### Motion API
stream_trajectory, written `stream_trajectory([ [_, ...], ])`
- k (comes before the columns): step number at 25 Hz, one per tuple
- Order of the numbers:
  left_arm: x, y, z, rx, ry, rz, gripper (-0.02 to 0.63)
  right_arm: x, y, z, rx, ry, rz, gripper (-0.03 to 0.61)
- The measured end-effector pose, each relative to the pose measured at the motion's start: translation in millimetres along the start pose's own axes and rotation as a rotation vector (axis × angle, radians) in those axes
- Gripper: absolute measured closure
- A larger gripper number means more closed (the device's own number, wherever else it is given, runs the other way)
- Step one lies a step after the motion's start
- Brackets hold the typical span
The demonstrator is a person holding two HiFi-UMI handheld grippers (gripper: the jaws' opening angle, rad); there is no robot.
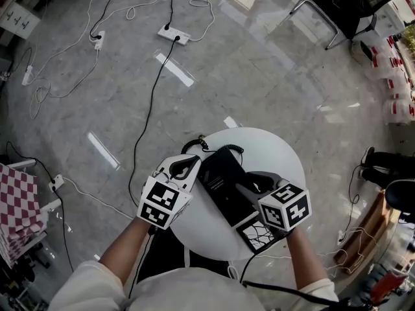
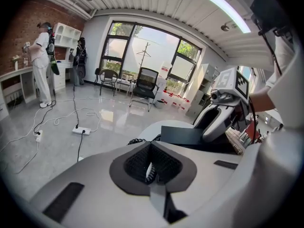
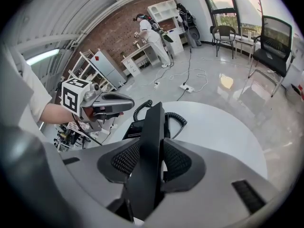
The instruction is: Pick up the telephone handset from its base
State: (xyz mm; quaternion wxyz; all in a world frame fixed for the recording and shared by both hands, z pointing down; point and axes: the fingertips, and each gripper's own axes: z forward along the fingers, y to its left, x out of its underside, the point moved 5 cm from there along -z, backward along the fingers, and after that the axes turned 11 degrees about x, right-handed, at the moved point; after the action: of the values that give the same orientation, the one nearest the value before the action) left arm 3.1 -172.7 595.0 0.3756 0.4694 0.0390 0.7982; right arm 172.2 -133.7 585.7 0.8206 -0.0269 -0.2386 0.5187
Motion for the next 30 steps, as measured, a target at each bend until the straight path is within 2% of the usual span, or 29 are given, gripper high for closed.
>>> stream_trajectory([
  [7, -13.3, -9.6, 5.5, 0.081, 0.001, 0.095, 0.606, -4.8, -0.1, -2.4, -0.002, -0.012, -0.012, 0.419],
  [8, -14.2, -10.3, 5.9, 0.083, 0.005, 0.106, 0.606, -7.1, -0.8, -4.4, 0.009, -0.022, -0.023, 0.462],
  [9, -14.4, -10.5, 6.0, 0.084, 0.008, 0.111, 0.606, -9.3, -1.0, -6.1, 0.019, -0.026, -0.041, 0.472],
  [14, -14.2, -13.0, 5.8, 0.082, 0.008, 0.103, 0.606, -12.3, 6.7, -10.3, 0.002, -0.004, -0.151, 0.48],
  [17, -13.7, -15.1, 5.7, 0.084, 0.006, 0.1, 0.606, -13.0, 15.2, -11.9, 0.028, 0.019, -0.228, 0.48],
  [24, -12.1, -17.7, 4.4, 0.081, -0.002, 0.089, 0.606, -19.7, 22.8, -7.8, 0.006, 0.1, -0.295, 0.475],
  [30, -5.6, -23.6, 2.5, 0.104, 0.019, 0.148, 0.606, -17.5, 36.4, 2.6, -0.006, 0.127, -0.383, 0.472],
])
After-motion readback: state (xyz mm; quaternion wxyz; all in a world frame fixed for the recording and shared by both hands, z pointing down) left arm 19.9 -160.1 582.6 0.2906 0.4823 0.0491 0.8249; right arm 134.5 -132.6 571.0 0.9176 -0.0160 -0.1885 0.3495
